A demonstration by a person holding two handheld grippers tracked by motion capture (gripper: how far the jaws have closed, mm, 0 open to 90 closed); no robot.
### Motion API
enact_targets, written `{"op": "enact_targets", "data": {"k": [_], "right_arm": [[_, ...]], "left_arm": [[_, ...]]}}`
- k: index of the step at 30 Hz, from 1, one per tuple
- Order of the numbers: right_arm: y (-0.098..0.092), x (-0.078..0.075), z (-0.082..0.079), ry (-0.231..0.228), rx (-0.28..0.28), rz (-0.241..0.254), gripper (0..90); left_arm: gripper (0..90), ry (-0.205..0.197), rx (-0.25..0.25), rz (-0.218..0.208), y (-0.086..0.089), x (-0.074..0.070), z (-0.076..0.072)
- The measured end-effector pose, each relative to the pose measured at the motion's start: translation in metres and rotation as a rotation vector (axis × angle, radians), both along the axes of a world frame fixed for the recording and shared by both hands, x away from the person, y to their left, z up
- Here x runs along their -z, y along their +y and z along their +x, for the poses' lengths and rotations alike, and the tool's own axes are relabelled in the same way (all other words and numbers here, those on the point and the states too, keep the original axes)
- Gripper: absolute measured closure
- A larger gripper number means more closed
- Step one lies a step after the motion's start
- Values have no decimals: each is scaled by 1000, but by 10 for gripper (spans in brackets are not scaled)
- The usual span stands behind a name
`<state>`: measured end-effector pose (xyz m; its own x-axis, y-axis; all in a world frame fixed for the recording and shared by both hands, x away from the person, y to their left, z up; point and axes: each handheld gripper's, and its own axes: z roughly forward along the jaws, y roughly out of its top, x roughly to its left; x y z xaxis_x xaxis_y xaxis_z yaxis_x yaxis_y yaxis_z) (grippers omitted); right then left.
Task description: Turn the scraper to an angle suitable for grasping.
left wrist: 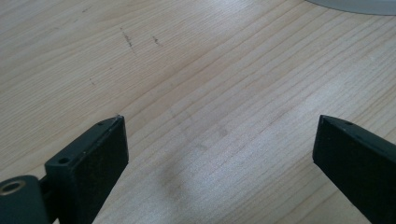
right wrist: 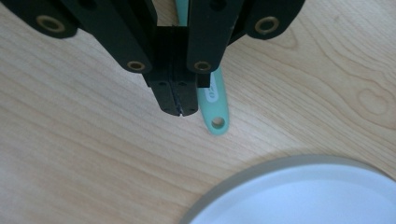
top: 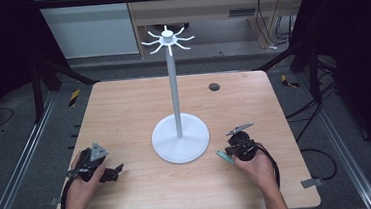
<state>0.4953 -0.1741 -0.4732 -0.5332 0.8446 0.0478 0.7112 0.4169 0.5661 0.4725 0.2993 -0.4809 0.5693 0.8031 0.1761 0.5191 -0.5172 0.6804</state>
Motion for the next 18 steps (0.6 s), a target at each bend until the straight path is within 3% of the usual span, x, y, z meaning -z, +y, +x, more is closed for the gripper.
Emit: {"op": "enact_targets", "data": {"k": [2,10,18], "right_arm": [[2,-2,-1,-9,5,-2,892],[17,-22,-4,-71,-21,-33,680],[19,-34,-5,-117,-49,-30,624]], "left_arm": [[32,-1,-1,1,0,0,0],[32,1,3,9,0,0,-1],[32,-1,1,5,0,0,-1]]}}
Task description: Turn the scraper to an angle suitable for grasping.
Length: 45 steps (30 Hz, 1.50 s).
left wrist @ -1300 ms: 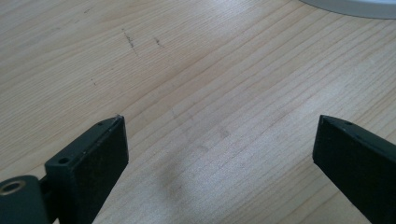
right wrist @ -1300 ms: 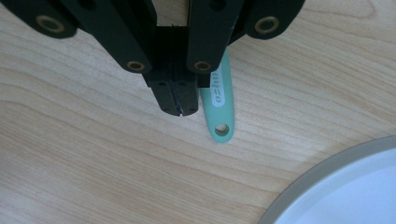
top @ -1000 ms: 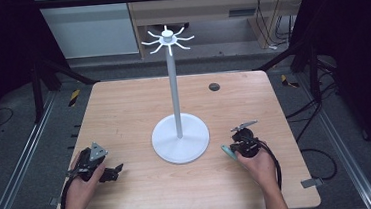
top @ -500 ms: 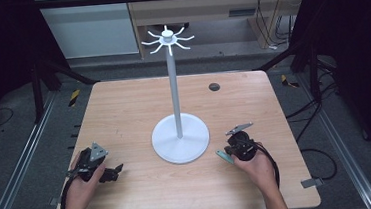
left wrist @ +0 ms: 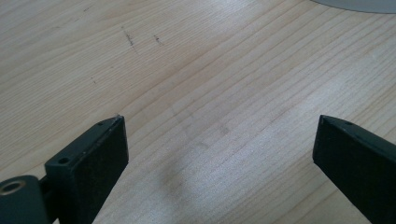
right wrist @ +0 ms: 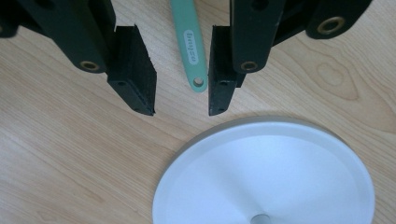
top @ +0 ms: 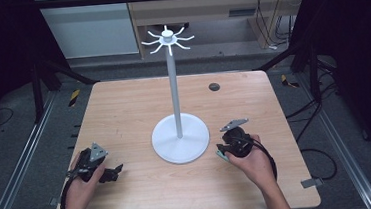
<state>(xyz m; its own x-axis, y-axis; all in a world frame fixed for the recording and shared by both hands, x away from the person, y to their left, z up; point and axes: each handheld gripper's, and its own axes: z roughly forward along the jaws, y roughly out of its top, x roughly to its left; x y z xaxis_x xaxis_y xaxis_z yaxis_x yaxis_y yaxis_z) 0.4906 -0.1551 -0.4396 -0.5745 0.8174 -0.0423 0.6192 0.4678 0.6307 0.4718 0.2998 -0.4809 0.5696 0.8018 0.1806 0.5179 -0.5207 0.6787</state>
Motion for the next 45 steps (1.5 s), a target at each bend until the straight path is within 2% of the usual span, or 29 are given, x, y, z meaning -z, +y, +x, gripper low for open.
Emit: {"op": "enact_targets", "data": {"k": [2,4,5,15,18,21,28,33,38,45], "right_arm": [[0,-1,0,-6,-7,-3,606],[0,-3,1,4,-16,-7,594],[0,-3,1,18,-15,-17,556],[3,-5,6,47,-32,-51,429],[4,-5,8,57,-48,-66,327],[4,-4,9,74,-64,-77,298],[8,0,9,79,-82,-126,356],[13,4,9,108,-98,-154,389],[17,9,10,144,-114,-164,432],[20,13,12,171,-124,-167,474]], "left_arm": [[32,0,0,-1,0,0,0],[32,0,0,-1,0,0,0],[32,-3,-1,0,0,0,0],[31,-8,-1,-8,0,-1,0],[32,-7,1,-5,0,-1,0],[32,-8,0,-9,0,-1,0],[32,-6,3,-6,0,-1,0],[32,-3,6,-3,-1,-1,0],[32,-4,5,-4,-1,-1,0],[32,-3,5,-3,-1,0,0]]}}
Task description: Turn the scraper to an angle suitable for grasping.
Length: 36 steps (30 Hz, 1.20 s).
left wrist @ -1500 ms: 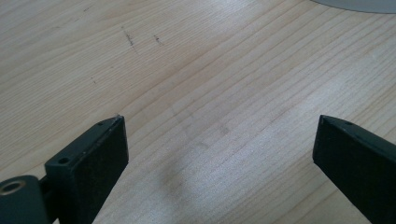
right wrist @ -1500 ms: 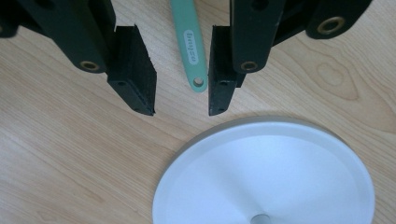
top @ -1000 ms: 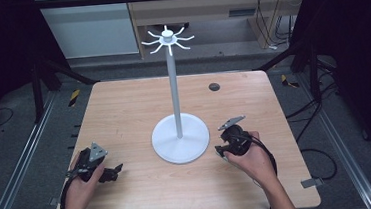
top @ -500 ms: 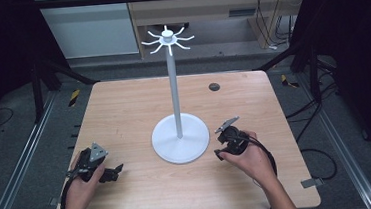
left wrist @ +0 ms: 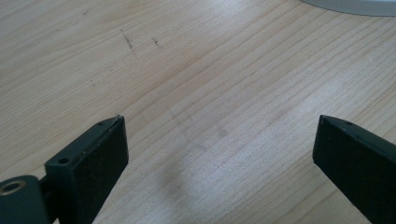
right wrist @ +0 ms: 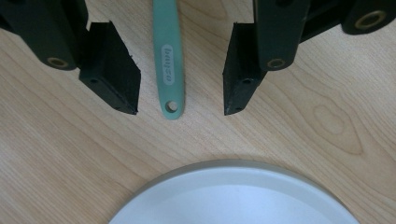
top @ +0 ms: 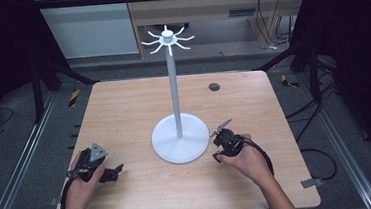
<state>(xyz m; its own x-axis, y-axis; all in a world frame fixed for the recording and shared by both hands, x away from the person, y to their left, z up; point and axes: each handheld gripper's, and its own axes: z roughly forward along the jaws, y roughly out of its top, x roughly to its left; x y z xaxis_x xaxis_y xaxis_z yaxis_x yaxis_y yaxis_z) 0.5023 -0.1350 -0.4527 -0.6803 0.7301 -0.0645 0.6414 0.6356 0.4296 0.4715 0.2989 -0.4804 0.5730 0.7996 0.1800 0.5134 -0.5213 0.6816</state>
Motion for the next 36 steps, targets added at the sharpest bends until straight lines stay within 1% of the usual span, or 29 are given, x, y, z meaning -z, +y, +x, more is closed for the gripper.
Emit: {"op": "enact_targets", "data": {"k": [4,5,6,7,8,11,14,21,25,28,32,33,34,35,36], "right_arm": [[0,1,0,14,1,5,493],[1,1,0,25,4,0,508],[1,1,0,25,4,0,508],[1,1,1,28,-5,-1,531],[1,1,1,28,-5,-1,531],[0,3,2,50,-5,3,578],[-1,4,4,59,-10,-2,595],[-2,6,7,65,-3,-18,613],[-4,6,9,71,17,-26,617],[-7,7,10,93,33,-26,621],[-8,9,11,100,37,-27,625],[-8,10,12,110,50,-26,628],[-8,10,12,110,50,-26,628],[-9,11,13,104,37,-30,631],[-9,12,14,116,43,-33,634]], "left_arm": [[32,0,0,-1,0,0,0],[31,0,1,-1,0,0,0],[32,0,1,-1,0,0,0],[32,-1,3,2,-1,0,0],[32,-1,3,2,-1,0,0],[32,-1,5,3,-1,1,0],[32,2,6,7,-1,1,0],[32,0,5,5,-1,1,-1],[32,1,5,2,-2,1,-1],[32,1,7,4,-1,1,-1],[32,3,8,6,-2,1,-1],[32,3,9,7,-2,1,-1],[32,2,10,7,-2,1,-1],[32,2,10,9,-2,1,-1],[32,2,11,11,-3,1,-1]]}}
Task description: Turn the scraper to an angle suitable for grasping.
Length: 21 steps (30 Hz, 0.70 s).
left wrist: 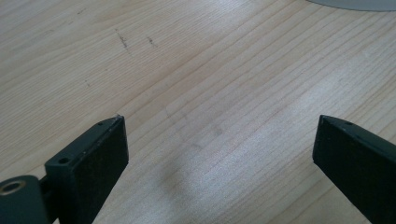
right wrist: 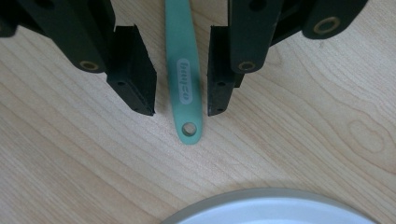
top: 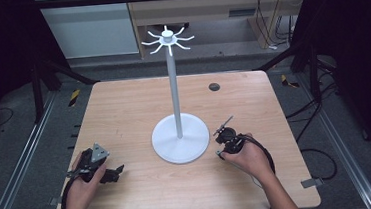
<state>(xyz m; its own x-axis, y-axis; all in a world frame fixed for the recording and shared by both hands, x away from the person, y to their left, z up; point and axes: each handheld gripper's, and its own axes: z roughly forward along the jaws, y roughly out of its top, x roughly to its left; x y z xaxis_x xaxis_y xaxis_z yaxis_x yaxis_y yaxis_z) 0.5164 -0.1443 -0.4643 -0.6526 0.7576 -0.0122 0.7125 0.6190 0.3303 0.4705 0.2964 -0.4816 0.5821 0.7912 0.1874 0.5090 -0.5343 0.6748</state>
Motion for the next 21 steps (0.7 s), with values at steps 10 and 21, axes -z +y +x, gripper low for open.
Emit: {"op": "enact_targets", "data": {"k": [10,21], "right_arm": [[1,4,2,30,1,-14,684],[-4,-6,1,5,5,36,744]], "left_arm": [[32,1,2,9,0,0,0],[32,-1,-1,4,0,0,0]]}}
